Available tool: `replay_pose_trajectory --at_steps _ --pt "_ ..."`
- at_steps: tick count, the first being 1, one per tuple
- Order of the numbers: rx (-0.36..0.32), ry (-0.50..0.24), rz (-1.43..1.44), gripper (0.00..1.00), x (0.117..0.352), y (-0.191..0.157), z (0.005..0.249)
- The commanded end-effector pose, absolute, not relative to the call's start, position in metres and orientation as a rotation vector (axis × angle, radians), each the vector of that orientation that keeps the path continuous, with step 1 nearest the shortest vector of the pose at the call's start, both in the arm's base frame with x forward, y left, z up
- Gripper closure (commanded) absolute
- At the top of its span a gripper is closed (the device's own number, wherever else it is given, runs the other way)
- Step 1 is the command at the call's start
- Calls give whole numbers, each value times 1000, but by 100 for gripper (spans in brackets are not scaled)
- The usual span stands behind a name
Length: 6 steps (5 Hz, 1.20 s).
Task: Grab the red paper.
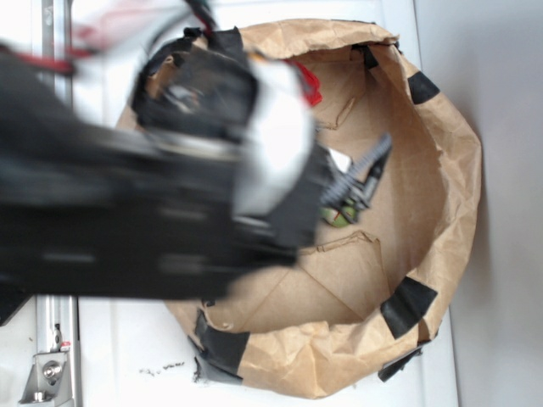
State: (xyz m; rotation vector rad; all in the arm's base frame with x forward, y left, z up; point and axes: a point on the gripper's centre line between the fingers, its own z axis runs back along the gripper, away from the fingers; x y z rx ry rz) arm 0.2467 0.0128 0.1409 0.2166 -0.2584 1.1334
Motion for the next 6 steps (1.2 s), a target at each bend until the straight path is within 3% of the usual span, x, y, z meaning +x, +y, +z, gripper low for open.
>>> replay_pose_trajectory --at_steps 1,2,6 --pt "9 -329 1317 0 282 6 133" --pt "-15 -390 1362 0 284 16 125" --pt "189 -298 1438 0 257 49 84"
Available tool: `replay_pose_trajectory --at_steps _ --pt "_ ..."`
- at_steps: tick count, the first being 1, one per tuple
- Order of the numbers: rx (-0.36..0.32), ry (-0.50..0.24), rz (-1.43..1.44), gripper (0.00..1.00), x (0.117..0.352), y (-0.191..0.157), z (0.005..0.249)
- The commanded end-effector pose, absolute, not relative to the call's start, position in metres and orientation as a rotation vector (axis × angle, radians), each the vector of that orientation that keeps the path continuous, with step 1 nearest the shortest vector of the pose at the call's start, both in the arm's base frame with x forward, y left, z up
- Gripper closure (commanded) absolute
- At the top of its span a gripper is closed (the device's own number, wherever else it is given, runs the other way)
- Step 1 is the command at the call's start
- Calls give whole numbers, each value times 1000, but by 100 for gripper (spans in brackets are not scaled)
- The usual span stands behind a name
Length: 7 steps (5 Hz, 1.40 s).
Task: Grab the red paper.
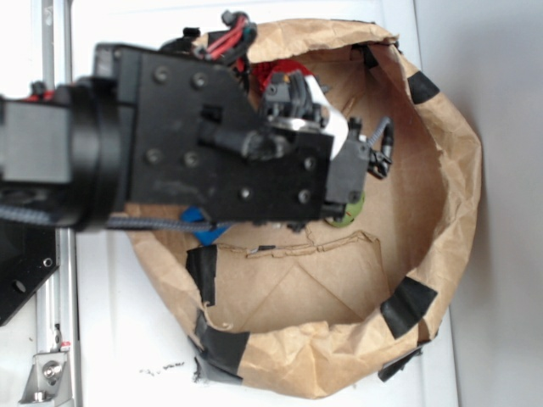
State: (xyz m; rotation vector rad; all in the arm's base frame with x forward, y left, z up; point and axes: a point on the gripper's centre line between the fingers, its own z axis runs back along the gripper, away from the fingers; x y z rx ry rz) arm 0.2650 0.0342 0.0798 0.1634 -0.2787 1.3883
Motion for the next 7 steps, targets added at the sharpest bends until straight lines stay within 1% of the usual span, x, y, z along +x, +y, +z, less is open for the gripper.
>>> replay_pose_trajectory --at_steps 1,2,3,4,5,6,7 --pt "205 -316 1444 0 251 57 82" --pt "212 -331 1444 0 251 62 81" --pt "236 -358 1440 0 252 66 78" --pt "274 -389 1430 0 258 72 67" --pt "298 -403 1435 0 270 72 49" --pt "311 -387 1438 0 271 74 37" --pt "320 -379 1453 0 265 81 35"
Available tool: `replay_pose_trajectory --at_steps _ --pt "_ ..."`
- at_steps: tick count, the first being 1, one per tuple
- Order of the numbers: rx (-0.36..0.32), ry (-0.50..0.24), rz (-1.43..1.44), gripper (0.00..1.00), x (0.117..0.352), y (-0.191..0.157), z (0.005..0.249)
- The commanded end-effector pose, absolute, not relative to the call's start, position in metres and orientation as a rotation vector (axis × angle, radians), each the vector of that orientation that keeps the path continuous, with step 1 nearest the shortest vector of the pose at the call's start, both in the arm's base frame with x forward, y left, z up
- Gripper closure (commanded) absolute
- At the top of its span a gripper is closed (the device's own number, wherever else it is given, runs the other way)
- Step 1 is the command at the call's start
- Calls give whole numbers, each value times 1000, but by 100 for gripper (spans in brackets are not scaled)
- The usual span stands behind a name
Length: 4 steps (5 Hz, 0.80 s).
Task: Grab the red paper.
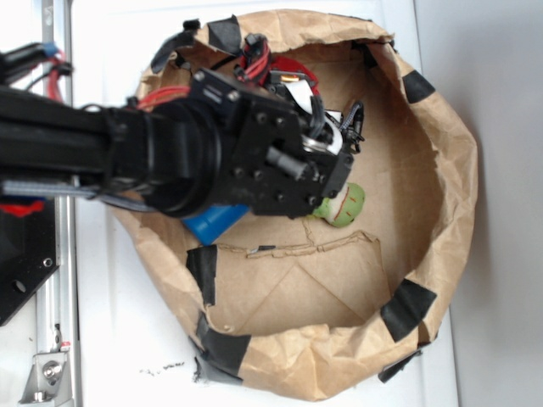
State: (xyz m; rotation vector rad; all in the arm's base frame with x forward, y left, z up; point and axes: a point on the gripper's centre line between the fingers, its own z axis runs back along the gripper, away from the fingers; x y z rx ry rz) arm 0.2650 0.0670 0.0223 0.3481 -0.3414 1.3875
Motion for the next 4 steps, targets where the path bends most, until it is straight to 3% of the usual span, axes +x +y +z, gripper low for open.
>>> replay_pose_trajectory --at_steps 1,4 --pt "332 -386 1466 0 258 87 33" --pt "354 -426 1489 0 250 100 29"
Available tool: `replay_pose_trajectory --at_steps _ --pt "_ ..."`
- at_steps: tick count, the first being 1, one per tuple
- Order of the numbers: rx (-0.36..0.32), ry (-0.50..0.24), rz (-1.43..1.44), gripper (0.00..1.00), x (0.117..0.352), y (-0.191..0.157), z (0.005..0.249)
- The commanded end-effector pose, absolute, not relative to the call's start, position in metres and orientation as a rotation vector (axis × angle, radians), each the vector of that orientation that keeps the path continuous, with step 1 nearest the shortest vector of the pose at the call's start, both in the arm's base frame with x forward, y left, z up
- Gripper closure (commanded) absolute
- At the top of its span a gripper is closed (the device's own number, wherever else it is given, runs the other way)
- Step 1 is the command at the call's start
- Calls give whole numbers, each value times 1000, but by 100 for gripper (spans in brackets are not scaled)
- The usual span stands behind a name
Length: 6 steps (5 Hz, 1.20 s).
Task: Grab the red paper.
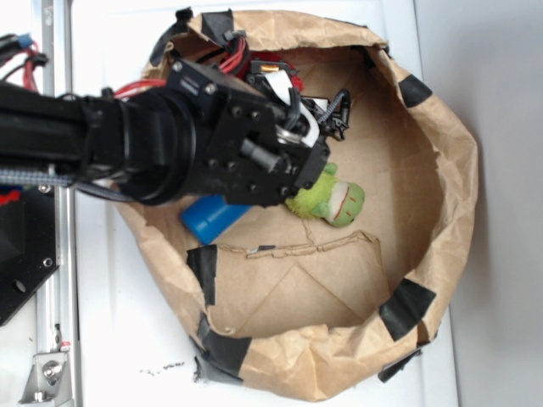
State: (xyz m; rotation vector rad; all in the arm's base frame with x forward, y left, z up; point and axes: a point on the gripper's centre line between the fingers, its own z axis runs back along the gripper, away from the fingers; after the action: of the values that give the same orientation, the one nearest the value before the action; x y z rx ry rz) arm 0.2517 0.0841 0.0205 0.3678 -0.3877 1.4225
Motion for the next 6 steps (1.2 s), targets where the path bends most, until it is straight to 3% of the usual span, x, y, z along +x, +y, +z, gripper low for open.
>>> replay_pose_trajectory --at_steps 1,4,5,6 --pt "341 -422 1503 100 249 102 29" --pt "297 -410 1458 100 260 101 38" --pt "234 -376 1373 100 266 94 50" --pt "32 -323 1151 100 277 66 85"
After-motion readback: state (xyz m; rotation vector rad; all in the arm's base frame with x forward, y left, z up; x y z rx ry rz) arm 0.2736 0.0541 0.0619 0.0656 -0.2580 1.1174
